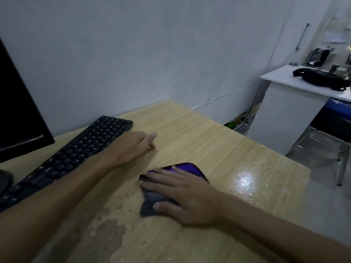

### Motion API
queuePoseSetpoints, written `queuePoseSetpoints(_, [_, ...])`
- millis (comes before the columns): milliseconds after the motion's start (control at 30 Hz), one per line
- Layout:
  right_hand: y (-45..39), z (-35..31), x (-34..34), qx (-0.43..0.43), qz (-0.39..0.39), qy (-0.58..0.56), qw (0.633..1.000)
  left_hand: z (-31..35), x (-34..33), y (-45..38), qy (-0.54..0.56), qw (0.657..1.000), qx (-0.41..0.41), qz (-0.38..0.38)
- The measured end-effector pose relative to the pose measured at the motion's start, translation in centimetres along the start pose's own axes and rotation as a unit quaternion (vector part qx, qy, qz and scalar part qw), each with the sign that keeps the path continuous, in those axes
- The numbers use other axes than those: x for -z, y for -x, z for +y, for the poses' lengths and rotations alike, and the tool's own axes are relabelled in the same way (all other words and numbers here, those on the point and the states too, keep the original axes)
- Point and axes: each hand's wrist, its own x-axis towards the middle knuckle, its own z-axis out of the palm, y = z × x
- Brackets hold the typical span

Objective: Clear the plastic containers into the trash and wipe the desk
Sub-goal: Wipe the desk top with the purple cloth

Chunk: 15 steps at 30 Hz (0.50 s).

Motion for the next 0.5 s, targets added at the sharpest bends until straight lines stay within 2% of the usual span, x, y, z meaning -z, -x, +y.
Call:
queuePoseSetpoints(67, [-2.1, 2.5, 1.1, -0.014, 0.003, 0.006, 1.000, -1.3, 1.2, 0.1, -0.047, 0.999, -0.005, -0.005])
queuePoseSetpoints(133, [-5.1, 7.3, 2.1, -0.066, 0.037, 0.015, 0.997, -2.7, 2.0, -0.1, -0.098, 0.995, -0.008, -0.003])
queuePoseSetpoints(200, [-8.3, 13.2, 3.2, -0.153, 0.074, 0.025, 0.985, -4.2, 2.7, 0.2, -0.142, 0.990, 0.012, 0.019])
queuePoseSetpoints(300, [-12.3, 19.8, 4.2, -0.314, 0.112, 0.030, 0.942, -5.9, 3.4, 1.1, -0.113, 0.991, 0.069, 0.001])
queuePoseSetpoints(367, [-14.2, 21.3, 4.1, -0.361, 0.109, 0.026, 0.926, -6.4, 3.6, 1.5, -0.074, 0.994, 0.077, -0.005])
queuePoseSetpoints(500, [-15.6, 19.3, 4.0, -0.369, 0.119, 0.020, 0.922, -6.1, 3.6, 1.5, -0.020, 0.994, 0.103, 0.009])
